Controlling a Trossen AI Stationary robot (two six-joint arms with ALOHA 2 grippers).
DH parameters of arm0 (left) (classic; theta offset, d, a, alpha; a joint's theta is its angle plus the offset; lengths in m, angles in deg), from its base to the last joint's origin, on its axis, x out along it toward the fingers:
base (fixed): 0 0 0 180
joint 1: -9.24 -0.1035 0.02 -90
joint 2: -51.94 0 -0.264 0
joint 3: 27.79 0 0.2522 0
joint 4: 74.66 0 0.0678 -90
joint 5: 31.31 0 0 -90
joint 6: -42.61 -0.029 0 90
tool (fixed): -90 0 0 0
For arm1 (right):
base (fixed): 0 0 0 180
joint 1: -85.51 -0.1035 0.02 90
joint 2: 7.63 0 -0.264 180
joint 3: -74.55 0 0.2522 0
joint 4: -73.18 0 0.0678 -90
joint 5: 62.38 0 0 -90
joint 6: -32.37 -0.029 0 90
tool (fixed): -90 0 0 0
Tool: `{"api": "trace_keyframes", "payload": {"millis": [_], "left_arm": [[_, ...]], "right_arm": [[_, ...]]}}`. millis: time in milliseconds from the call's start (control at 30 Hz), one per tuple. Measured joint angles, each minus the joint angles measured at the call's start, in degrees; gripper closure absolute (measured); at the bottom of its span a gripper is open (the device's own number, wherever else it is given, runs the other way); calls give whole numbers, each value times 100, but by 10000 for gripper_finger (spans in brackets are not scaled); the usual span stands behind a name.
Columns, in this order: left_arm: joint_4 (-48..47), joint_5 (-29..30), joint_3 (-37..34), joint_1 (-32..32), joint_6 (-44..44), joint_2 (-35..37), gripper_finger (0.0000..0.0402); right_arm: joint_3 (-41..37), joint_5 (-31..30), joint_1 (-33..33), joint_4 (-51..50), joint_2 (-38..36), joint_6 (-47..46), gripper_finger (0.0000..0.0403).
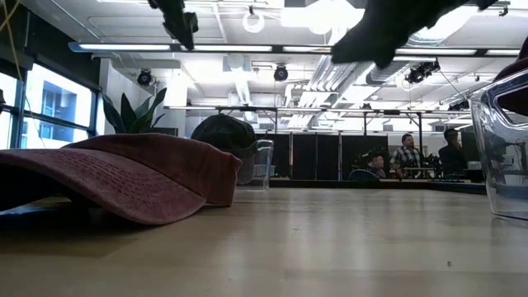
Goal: Pick & Place hat
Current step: Put the black cap into the top transparent bin
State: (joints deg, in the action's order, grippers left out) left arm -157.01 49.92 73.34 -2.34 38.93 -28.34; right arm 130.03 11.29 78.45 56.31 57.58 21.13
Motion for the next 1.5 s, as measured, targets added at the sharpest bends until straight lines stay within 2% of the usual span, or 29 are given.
{"api": "trace_keyframes", "payload": {"millis": [33,100,200,267,300,333,400,500,567,633,700,833,933,1033,1200,1367,1500], "left_arm": [[255,195,-316,2,331,182,172],[44,661,-969,1,1113,559,172],[606,1102,-1699,108,2178,979,172],[286,1174,-2192,182,2827,1218,172],[465,1182,-2345,274,3135,1293,172],[688,1148,-2515,362,3461,1396,172],[345,1083,-2914,479,4069,1575,172],[740,955,-3331,771,4784,1674,172],[539,588,-3610,900,5098,1687,172],[877,117,-3795,1078,5354,1634,172],[705,-329,-3985,1196,5477,1634,172],[549,-1433,-4021,1373,5504,1525,172],[483,-1799,-3941,1727,5548,1524,172],[-64,-1817,-3780,2190,5890,1534,172],[-419,-1743,-3595,3202,6480,1407,172],[-302,-1300,-3662,4438,6676,1300,172],[-243,-809,-3671,5113,6708,1088,172]], "right_arm": [[0,177,110,43,100,36,261],[0,514,279,198,285,158,261],[0,867,451,382,532,369,261],[0,1080,537,591,644,491,261],[0,1182,573,650,700,556,261],[0,1288,604,746,751,614,261],[0,1431,661,940,844,721,261],[-2,1626,741,1183,948,868,261],[0,1735,798,1326,982,925,261],[0,1870,860,1354,989,999,261],[0,1957,911,1415,972,1021,261],[0,2110,986,1474,947,1090,261],[0,2126,1011,1474,944,1173,261],[0,2130,1022,1513,944,1224,261],[0,2141,1022,1546,944,1283,261],[0,2256,1021,1546,943,1280,261],[0,2375,1018,1546,943,1282,261]]}}
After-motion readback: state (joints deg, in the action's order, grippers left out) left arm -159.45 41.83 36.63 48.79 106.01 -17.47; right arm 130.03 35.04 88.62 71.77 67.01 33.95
